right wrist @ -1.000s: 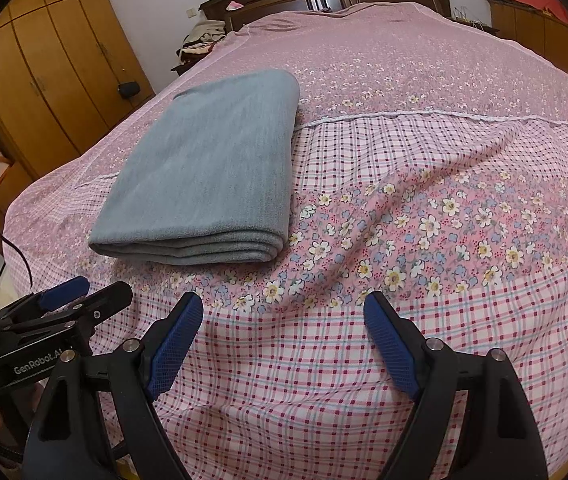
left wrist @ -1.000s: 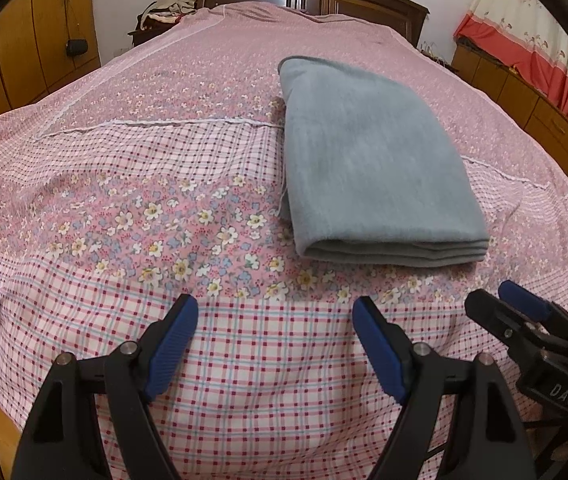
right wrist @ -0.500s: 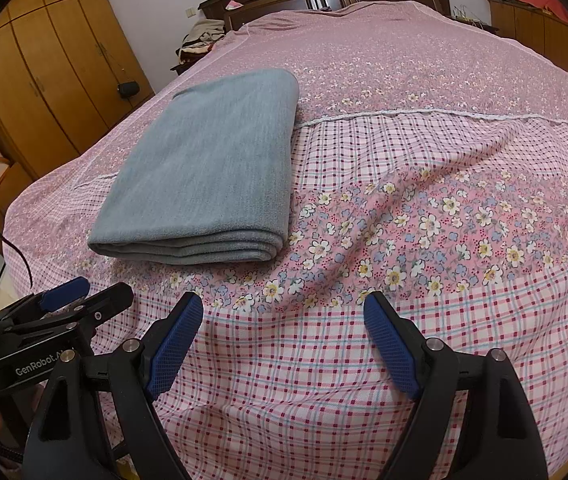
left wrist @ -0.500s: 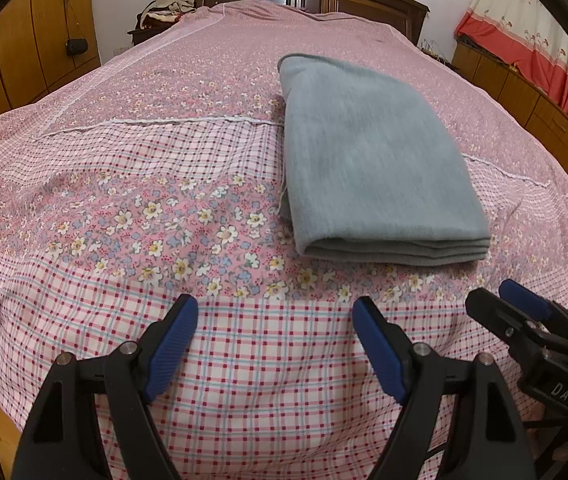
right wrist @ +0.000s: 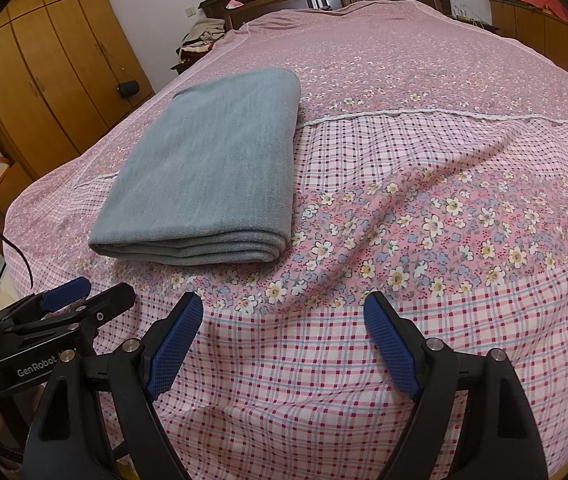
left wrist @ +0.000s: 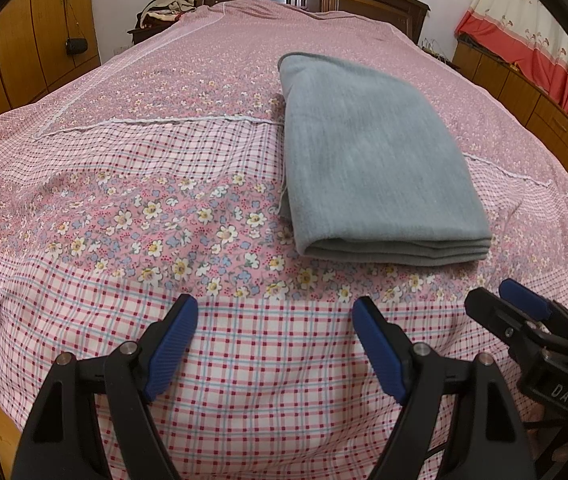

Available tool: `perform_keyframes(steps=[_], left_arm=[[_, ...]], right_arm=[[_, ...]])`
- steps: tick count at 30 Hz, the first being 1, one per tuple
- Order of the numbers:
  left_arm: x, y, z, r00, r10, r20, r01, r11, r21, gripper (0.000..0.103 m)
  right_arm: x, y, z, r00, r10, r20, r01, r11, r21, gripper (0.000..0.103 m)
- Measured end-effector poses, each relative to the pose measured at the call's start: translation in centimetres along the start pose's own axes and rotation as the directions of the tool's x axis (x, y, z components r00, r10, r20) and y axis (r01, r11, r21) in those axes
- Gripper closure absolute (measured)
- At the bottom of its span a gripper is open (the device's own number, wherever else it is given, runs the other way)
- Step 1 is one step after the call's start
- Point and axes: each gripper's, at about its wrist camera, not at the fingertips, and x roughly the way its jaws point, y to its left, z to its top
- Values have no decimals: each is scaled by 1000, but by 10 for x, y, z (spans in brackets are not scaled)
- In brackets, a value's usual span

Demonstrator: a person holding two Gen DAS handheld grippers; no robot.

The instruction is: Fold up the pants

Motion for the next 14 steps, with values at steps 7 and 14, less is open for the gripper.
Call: perform_keyframes(steps=[7,14], left_arm=[[0,-2,0,1000,2,-1,-2,1000,3,20],[1,-1,0,1000,-5,-4,5,1000,-11,20]], right_arm=[[0,0,-1,1000,0,-1,0,1000,0,18],[0,0,0,1000,0,-1,0,1000,1,19]])
